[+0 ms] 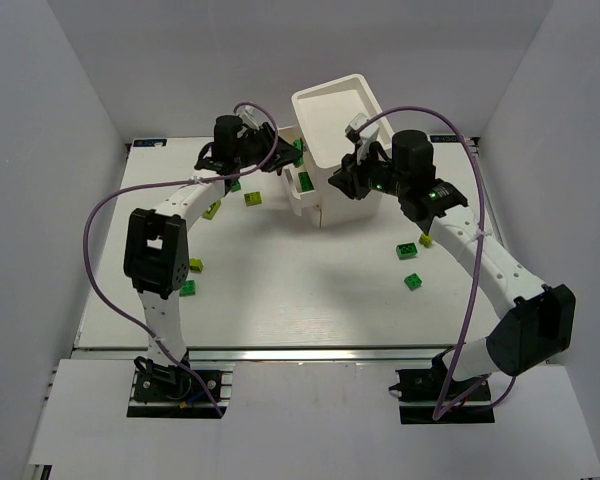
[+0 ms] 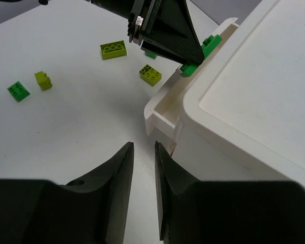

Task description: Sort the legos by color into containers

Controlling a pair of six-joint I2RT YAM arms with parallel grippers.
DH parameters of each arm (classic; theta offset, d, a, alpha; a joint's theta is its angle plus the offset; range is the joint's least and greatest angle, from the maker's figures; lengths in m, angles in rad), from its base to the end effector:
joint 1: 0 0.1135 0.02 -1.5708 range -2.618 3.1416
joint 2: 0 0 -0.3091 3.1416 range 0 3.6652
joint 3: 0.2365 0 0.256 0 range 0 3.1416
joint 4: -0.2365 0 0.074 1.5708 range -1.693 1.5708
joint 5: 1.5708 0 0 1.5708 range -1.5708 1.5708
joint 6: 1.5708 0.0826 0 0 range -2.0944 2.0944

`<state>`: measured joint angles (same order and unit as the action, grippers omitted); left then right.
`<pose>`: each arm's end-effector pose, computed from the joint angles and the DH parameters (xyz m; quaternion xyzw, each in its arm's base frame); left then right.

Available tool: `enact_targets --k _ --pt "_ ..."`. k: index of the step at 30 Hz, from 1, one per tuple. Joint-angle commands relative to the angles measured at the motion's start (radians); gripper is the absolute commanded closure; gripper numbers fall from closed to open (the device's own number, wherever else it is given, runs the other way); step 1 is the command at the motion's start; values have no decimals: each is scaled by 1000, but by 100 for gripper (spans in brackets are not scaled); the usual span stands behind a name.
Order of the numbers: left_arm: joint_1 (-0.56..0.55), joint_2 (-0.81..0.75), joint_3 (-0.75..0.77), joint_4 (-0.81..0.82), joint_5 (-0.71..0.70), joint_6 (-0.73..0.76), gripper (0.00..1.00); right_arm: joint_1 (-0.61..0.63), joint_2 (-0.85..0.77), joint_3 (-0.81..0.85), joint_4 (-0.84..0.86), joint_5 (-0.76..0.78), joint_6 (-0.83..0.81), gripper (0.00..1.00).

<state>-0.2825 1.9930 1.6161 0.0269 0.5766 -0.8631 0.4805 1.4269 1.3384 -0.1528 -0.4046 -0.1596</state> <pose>0.5010 -0.1923 0.3105 -0.0687 0.7994 -0.4936 0.3356 0.3170 0.2019 0.4213 -0.3602 0.6929 0.2526 0.5713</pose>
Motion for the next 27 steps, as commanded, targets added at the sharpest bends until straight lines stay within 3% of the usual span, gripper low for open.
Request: enact_targets --k 1,2,6,8,12,14,17,21,24,25,27 --pt "-15 3 60 -7 -41 -19 82 -17 -43 -7 41 15 0 69" --pt "-24 6 67 -16 -53 -17 70 -16 -46 -7 39 16 -1 66" --pt "-24 4 71 -54 -83 -8 46 -26 -54 -11 27 7 -12 56" --pt "-24 10 82 -61 -83 -10 44 -31 -56 -12 18 -8 -18 51" --pt "-24 24 128 -76 -78 -5 31 -45 -60 -7 -8 -48 -44 44" --pt "-24 24 143 -82 -72 -5 31 -52 -62 -2 -42 -104 -83 40" --pt "-24 15 159 -84 -72 -7 31 -62 -72 4 -97 -198 -170 25" --pt "-6 -5 176 -111 -66 -5 31 -85 -106 -30 -154 -255 -242 21" --pt "3 -42 160 -154 -90 32 37 -100 -117 -41 -182 -186 -251 28" --pt "14 -90 139 -172 -127 48 41 -117 -108 -42 -217 -147 -253 42" --pt "23 -176 78 -222 -155 104 65 -140 -86 -45 -269 -65 -286 64"
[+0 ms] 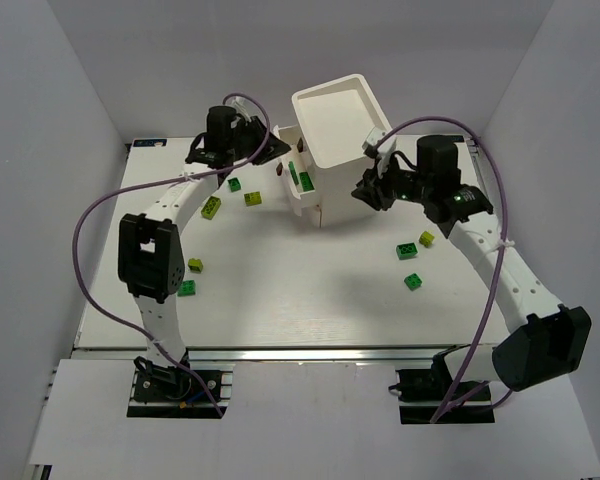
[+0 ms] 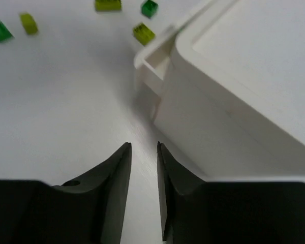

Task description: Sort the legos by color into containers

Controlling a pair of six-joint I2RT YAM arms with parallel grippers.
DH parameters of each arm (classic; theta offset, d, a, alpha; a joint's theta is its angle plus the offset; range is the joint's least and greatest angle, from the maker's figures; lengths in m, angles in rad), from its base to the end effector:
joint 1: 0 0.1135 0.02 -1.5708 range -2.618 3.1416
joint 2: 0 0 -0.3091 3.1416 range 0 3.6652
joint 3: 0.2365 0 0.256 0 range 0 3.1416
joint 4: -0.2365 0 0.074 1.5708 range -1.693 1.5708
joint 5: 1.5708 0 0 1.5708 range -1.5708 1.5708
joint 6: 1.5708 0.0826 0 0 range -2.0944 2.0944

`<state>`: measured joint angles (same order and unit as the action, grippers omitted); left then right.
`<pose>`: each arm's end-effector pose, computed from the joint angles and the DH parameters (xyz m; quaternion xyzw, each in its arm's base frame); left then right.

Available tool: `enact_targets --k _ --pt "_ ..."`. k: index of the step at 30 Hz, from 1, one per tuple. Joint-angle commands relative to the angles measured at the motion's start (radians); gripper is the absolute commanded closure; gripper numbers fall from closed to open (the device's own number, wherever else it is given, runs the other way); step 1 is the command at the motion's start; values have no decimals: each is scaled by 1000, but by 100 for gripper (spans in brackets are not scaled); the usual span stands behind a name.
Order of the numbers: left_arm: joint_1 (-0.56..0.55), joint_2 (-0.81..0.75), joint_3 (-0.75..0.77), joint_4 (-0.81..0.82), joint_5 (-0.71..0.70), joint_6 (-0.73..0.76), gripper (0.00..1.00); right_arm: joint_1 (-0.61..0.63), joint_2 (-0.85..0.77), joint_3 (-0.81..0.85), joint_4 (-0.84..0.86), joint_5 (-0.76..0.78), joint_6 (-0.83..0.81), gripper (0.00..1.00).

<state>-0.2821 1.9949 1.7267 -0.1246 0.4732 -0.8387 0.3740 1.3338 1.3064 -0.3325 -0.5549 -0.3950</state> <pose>0.5076 -0.1863 0.3306 -0.0969 0.8130 -0.4521 0.3538 0.2939 0.1621 0.4163 -0.4411 0.6746 0.2195 0.5497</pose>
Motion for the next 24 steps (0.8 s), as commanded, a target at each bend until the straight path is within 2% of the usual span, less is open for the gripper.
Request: enact_targets --k 1,3,5,6,7,8,9,10,13,16,17,18,21,24 --pt "32 -211 -56 -98 -85 101 78 -73 11 -27 -162 90 -88 69" --pt "43 -318 -166 -153 -116 148 95 -108 10 -68 -210 67 -169 72" --pt "53 -401 -266 -179 -146 156 95 -142 -8 -142 -284 23 -345 65" --pt "66 -477 -370 -182 -146 159 85 -162 -13 -168 -302 18 -414 59" --pt "66 -513 -421 -190 -150 161 74 -153 -12 -188 -328 18 -547 38" --pt "76 -547 -464 -216 -163 161 61 -170 -5 -221 -367 36 -603 32" --pt "77 -606 -543 -233 -174 161 39 -173 16 -231 -378 45 -646 26" --pt "87 -631 -577 -248 -180 165 34 -182 28 -237 -387 52 -686 25" --pt "87 -724 -676 -345 -251 182 23 -222 109 -223 -404 62 -804 21" --pt "96 -792 -743 -441 -336 182 19 -282 201 -179 -448 47 -962 15" --pt "96 -804 -759 -479 -352 178 17 -293 221 -171 -465 41 -1075 15" --pt "96 -817 -772 -497 -384 173 16 -312 261 -162 -480 44 -1128 11" --pt "96 -852 -815 -537 -412 161 15 -345 335 -121 -490 61 -1269 11" --pt "96 -877 -845 -546 -420 144 15 -360 408 -66 -497 82 -1343 11"
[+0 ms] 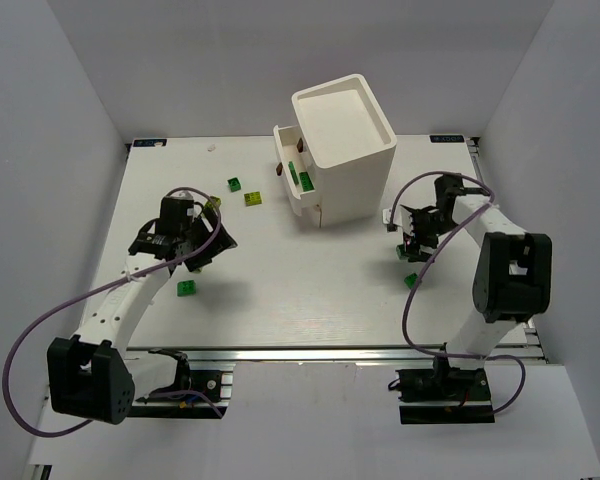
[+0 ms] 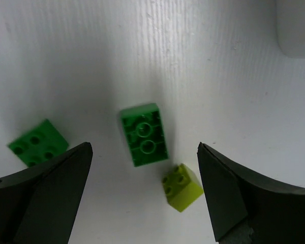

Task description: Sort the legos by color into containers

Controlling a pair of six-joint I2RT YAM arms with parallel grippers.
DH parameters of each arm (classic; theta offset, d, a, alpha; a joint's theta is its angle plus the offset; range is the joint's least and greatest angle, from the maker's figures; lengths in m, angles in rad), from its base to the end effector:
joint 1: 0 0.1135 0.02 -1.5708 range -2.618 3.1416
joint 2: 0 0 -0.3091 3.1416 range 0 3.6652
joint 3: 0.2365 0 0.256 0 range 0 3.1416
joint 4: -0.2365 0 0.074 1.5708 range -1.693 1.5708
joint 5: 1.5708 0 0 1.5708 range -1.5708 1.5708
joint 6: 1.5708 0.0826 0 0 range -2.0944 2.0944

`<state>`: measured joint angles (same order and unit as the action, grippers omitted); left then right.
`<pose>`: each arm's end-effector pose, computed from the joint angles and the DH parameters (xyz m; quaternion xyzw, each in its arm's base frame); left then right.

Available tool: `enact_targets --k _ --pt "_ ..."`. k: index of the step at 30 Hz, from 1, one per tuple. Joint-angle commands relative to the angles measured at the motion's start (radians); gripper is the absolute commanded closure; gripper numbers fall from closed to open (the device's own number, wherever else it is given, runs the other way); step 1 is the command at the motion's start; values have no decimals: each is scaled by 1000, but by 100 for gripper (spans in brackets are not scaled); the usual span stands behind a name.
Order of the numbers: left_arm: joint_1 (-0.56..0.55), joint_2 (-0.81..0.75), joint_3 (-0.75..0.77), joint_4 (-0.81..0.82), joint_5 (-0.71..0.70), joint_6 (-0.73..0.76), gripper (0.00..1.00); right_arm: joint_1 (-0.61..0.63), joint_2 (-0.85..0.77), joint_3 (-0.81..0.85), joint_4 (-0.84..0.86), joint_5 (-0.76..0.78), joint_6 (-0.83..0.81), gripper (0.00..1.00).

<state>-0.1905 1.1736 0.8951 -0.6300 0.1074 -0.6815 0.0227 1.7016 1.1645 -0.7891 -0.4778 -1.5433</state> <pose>0.2460 -0.0565 0.2647 -0.2126 0.9202 -0.1831 0.2729 0.3396 0.0457 0.2012 -0.7007 0.6632 0.0885 0.2477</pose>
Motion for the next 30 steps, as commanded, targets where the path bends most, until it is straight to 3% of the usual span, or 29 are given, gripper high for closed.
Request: enact_targets --k 1,8,11,14,22,30 --pt "5 -58 -19 -40 -58 -18 15 -9 61 111 -48 19 -208 11" --pt "5 -65 -32 -72 -72 -24 14 -12 206 241 -136 28 -313 14" --pt "5 -75 -30 -99 -93 -36 14 -7 239 276 -209 41 -368 21" --pt "5 -92 -35 -132 -144 -75 9 -4 247 253 -237 56 -380 24" --pt "5 -95 -64 -126 -135 -98 9 2 224 204 -242 44 -357 27" --pt "5 -78 -59 -129 -140 -90 9 10 257 251 -275 13 -272 53"
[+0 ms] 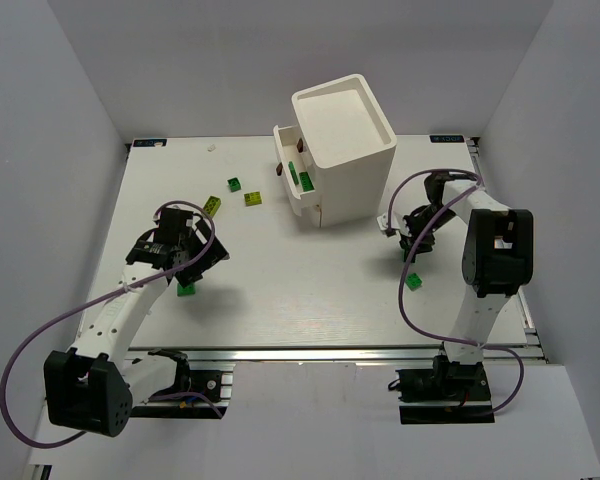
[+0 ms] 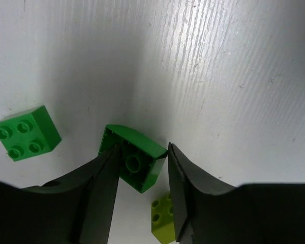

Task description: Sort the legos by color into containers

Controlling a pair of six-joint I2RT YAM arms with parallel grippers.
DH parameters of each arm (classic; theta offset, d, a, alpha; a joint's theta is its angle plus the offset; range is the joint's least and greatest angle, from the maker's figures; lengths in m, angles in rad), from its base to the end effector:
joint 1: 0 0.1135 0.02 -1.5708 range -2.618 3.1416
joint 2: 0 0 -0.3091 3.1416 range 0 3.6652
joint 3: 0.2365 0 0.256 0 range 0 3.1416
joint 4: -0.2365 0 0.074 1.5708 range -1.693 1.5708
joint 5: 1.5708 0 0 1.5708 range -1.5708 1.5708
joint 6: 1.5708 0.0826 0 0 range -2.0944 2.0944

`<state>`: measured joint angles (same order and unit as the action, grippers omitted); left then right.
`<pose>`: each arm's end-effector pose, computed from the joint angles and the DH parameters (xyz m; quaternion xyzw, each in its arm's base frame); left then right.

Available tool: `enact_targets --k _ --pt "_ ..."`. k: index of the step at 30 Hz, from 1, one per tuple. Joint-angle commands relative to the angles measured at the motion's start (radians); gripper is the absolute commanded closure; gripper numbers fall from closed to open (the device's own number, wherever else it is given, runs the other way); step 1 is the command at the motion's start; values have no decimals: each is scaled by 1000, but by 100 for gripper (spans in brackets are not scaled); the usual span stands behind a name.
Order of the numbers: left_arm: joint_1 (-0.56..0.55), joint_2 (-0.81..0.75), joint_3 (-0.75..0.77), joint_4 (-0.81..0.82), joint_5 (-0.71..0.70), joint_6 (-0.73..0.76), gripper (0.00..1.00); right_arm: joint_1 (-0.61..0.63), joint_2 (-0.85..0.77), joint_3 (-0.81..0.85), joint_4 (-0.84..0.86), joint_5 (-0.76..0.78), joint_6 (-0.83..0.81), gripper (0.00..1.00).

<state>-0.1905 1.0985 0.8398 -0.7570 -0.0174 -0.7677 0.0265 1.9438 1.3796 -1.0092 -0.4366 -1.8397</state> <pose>0.2142 -0.0398 0.2500 -0.2760 0.9212 -0.1189 0.2470 0.3736 0.0448 0.1701 -0.7842 0.5814 0.1345 0.1697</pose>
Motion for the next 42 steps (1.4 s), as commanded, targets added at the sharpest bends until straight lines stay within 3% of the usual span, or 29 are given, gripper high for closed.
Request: enact_targets --k 1,8,18,26,29,35,39,42 --pt "5 -3 -5 -2 -15 -5 9 7 14 39 -57 -28 33 55" --pt "5 0 -21 10 -9 -7 9 6 12 94 -91 -50 60 82" --pt "5 1 -28 5 -32 -10 9 78 -92 242 -219 -250 134 90" --pt "5 17 -33 16 -44 -10 8 373 -195 366 -140 -369 367 92" --pt "5 17 -34 22 -44 -10 8 490 -183 420 13 -332 517 92" --pt "5 1 -42 27 -46 -12 8 599 -91 570 224 -142 744 93" --pt "5 -14 -59 39 -49 -19 7 639 -48 592 375 49 755 93" --pt "5 -23 -77 50 -46 -19 7 656 0 637 397 134 708 93"
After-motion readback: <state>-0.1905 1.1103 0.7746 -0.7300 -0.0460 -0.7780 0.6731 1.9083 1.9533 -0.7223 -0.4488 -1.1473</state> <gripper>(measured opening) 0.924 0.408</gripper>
